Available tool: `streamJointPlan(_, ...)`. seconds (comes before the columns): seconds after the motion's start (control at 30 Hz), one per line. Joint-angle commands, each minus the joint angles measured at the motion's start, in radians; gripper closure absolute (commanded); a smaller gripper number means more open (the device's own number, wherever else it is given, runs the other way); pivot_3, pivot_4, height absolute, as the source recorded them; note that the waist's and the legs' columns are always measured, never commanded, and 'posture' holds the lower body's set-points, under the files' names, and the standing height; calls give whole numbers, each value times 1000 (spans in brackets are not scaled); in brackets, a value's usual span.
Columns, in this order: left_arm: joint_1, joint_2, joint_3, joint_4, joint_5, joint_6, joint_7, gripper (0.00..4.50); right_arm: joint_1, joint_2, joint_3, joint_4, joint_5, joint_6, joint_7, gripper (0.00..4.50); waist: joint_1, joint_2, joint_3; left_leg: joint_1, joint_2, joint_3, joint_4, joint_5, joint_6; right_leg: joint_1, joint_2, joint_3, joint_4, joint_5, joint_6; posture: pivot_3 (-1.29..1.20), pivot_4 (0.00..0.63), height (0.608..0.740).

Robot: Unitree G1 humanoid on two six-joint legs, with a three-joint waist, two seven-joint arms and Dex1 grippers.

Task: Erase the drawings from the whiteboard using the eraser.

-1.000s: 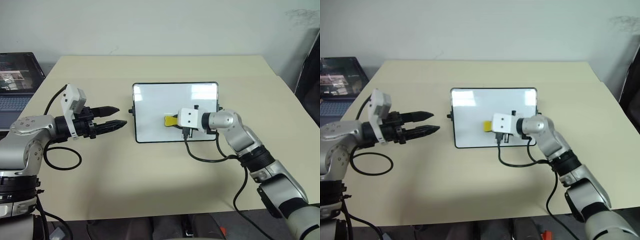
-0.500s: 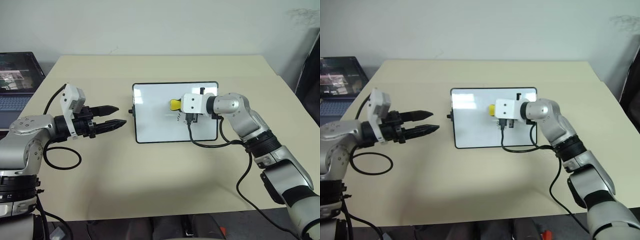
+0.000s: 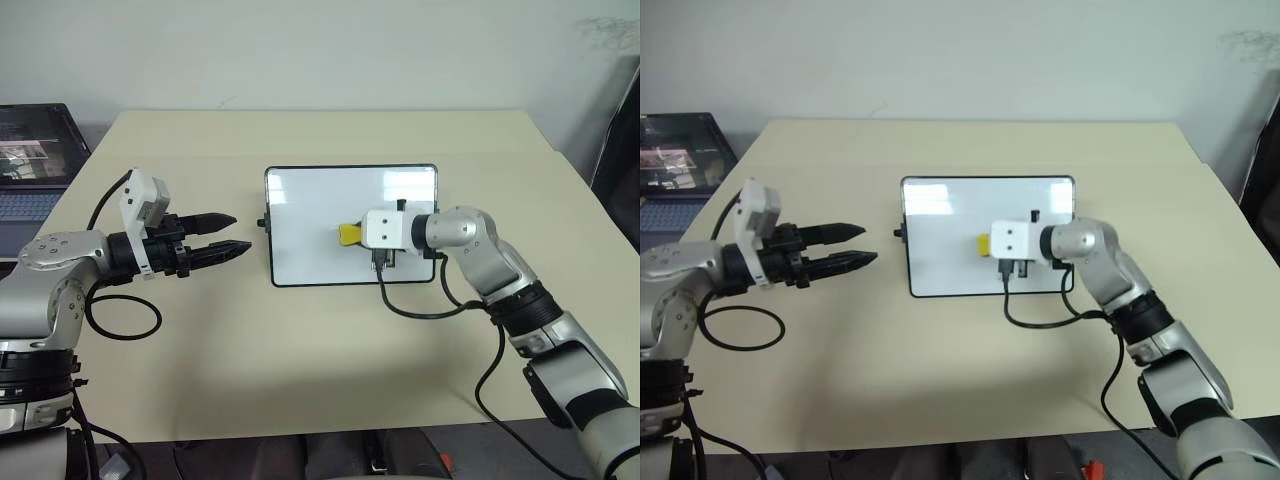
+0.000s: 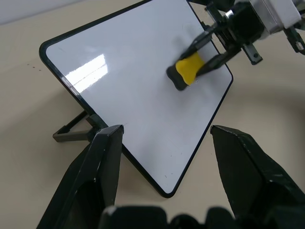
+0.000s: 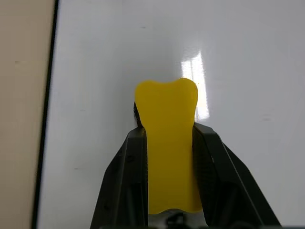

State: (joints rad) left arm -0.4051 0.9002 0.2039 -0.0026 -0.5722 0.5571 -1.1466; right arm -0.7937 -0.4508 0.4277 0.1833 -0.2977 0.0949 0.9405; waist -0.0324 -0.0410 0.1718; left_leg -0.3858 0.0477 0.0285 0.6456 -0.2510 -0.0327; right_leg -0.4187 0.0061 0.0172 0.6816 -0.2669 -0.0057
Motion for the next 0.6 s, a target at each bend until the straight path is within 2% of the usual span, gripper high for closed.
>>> streamJointPlan(0.03, -22, 17, 22, -6, 4, -22, -5, 1357, 16, 0, 9, -62, 4, 41, 30, 3539, 0, 0, 0, 0, 0, 0, 0, 0, 0, 0, 0, 0, 0, 0, 0, 0, 150, 740)
streamJointPlan(0.27, -30, 12, 17, 2, 9, -26, -6, 1357, 52, -4, 28, -108, -4, 74, 52, 3539, 0, 0, 0, 0, 0, 0, 0, 0, 0, 0, 0, 0, 0, -1, 2, 0, 150, 740)
streamJointPlan(0.6, -35, 14, 15, 16, 15, -38, -7, 1357, -86, 43, 15, -9, -46, 13, -49, 3539, 0, 0, 0, 0, 0, 0, 0, 0, 0, -1, 0, 0, 0, -1, 2, 0, 150, 740)
